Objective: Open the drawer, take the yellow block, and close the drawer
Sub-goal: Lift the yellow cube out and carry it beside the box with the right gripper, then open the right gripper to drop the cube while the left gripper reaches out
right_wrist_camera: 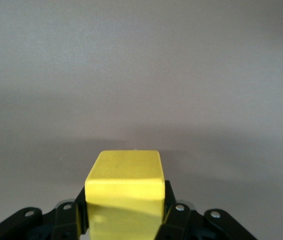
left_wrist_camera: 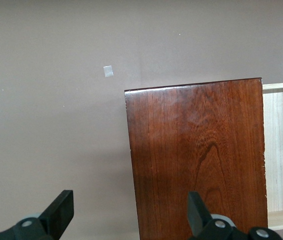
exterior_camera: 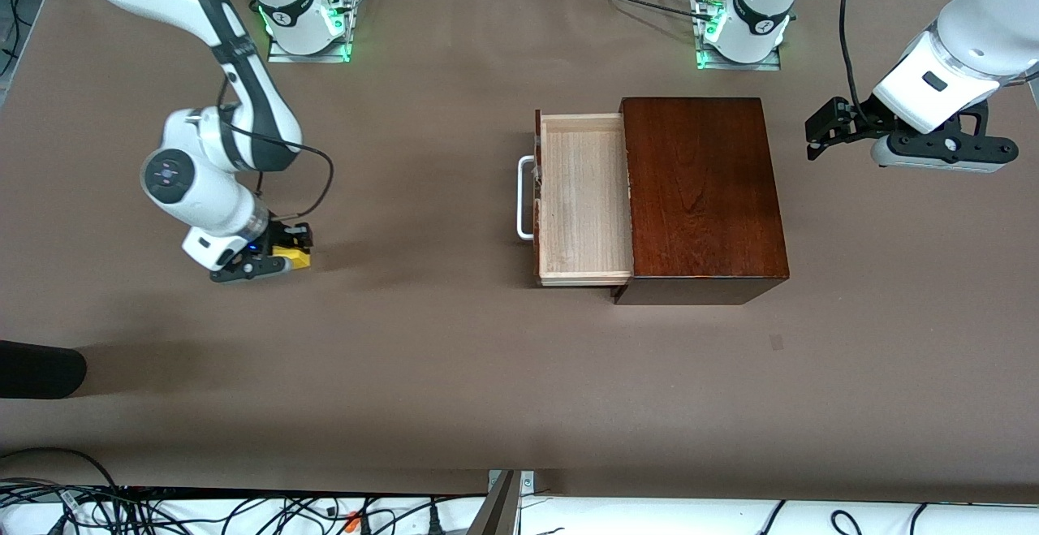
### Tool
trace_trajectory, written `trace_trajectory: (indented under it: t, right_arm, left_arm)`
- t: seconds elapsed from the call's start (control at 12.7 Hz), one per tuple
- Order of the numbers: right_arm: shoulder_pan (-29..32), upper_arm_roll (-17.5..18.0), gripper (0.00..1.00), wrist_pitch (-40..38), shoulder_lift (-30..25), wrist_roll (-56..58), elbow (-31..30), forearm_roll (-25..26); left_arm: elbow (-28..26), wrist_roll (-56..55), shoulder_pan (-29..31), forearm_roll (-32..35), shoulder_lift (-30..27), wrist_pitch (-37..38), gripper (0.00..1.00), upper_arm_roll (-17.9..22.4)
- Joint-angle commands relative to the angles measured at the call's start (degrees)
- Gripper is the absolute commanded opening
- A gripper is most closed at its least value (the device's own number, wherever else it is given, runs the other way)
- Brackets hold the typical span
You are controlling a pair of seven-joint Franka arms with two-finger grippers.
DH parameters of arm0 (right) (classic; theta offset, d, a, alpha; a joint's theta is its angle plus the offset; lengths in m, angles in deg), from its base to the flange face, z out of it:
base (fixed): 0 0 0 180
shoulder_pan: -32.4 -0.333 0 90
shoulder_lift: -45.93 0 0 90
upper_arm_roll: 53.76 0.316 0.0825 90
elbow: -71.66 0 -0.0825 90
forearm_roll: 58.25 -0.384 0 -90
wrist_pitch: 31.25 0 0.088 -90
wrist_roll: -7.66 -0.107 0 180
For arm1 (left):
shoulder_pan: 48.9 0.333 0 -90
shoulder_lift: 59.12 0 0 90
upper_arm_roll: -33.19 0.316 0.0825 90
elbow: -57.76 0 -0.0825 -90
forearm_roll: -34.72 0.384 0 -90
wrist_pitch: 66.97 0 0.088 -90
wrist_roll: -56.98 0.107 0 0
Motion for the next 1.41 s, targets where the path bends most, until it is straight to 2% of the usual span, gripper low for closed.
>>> trace_trajectory:
  t: [0.0,0.24,0.31,0.39,0.47,0.55,0.63,0.86,0.94,1.18,1.34]
  right_arm:
    - [0.7,0.6,0.00,3.0,2.2,-1.8,0.2,-0.9]
    - [0.7,0.6,0.01,2.8,2.4,-3.0,-0.4,-1.0]
    - [0.7,0.6,0.11,2.9,2.4,-2.8,-1.0,-1.0]
    - [0.8,0.6,0.15,2.8,2.4,-2.8,-1.1,-1.0]
    - [0.8,0.6,0.30,2.7,2.3,-2.8,-1.2,-1.0]
    - [0.9,0.5,0.71,2.7,2.3,-2.8,-1.4,-1.0]
    - [1.0,0.6,1.00,2.6,2.2,-3.0,-1.4,-1.0]
    - [1.0,0.5,1.00,2.4,-0.4,-2.3,-0.9,-1.0]
    - [1.0,0.5,1.00,0.6,-2.8,-2.3,-0.7,-0.9]
    - [1.0,0.5,1.00,-16.4,-12.8,-2.3,4.6,-0.7]
    - [1.1,0.4,1.00,-29.1,-16.4,-2.5,12.2,-0.6]
  left_arm:
    - [1.1,1.0,-0.1,-0.9,0.1,1.1,1.00,0.1]
    - [1.1,1.0,-0.1,-0.9,0.1,1.1,1.00,0.1]
    - [1.1,1.0,-0.1,-0.9,0.1,1.1,1.00,0.1]
    - [1.1,1.0,-0.1,-0.9,0.1,1.1,1.00,0.1]
    - [1.1,0.9,-0.1,-0.9,0.1,1.1,1.00,0.1]
    - [1.1,0.9,-0.1,-0.9,0.1,1.1,1.00,0.1]
    - [1.1,0.9,-0.1,-0.9,0.1,1.1,1.00,0.1]
    - [1.1,1.0,-0.2,-0.9,0.1,1.1,1.00,0.1]
    - [1.1,1.0,-0.2,-0.8,0.1,1.1,1.00,0.1]
    - [1.1,1.1,-0.1,-0.7,0.1,1.2,1.00,0.1]
    - [1.2,1.0,-0.1,-0.6,0.1,1.2,1.00,0.0]
